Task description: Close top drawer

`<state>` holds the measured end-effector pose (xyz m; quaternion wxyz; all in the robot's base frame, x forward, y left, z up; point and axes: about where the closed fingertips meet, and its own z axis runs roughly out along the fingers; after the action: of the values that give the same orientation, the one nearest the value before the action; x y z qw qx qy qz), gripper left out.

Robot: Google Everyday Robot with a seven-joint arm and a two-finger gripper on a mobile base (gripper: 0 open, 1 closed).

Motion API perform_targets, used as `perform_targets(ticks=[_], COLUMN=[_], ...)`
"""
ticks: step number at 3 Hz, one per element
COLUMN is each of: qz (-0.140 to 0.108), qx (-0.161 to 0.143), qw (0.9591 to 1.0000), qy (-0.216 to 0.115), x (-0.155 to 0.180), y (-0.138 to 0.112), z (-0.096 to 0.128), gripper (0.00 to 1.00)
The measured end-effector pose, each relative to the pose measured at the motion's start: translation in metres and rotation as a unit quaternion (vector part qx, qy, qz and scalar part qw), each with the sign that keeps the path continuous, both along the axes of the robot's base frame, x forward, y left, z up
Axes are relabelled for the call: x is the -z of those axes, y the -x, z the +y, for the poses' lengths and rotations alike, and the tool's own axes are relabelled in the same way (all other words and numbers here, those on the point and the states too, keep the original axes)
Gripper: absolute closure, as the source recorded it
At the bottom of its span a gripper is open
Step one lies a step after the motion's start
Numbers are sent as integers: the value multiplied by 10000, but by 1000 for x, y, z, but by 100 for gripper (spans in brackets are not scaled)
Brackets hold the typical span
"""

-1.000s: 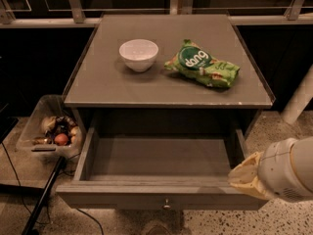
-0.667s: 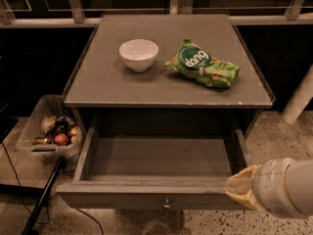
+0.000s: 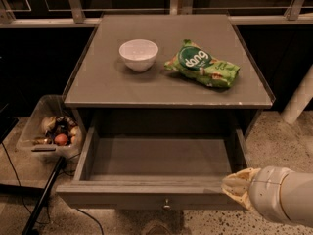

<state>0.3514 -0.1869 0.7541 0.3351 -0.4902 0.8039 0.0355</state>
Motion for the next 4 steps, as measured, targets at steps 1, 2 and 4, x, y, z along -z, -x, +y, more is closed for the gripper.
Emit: perform_targets(ticks=[1,2,4], qz=[9,119,436], qx=[-2,-273,-460], qw=[10000,9996,9980], qy=[-2,-8,-40], x=[0,6,46], y=[0,13,32], z=[0,11,33], gripper=[100,100,100])
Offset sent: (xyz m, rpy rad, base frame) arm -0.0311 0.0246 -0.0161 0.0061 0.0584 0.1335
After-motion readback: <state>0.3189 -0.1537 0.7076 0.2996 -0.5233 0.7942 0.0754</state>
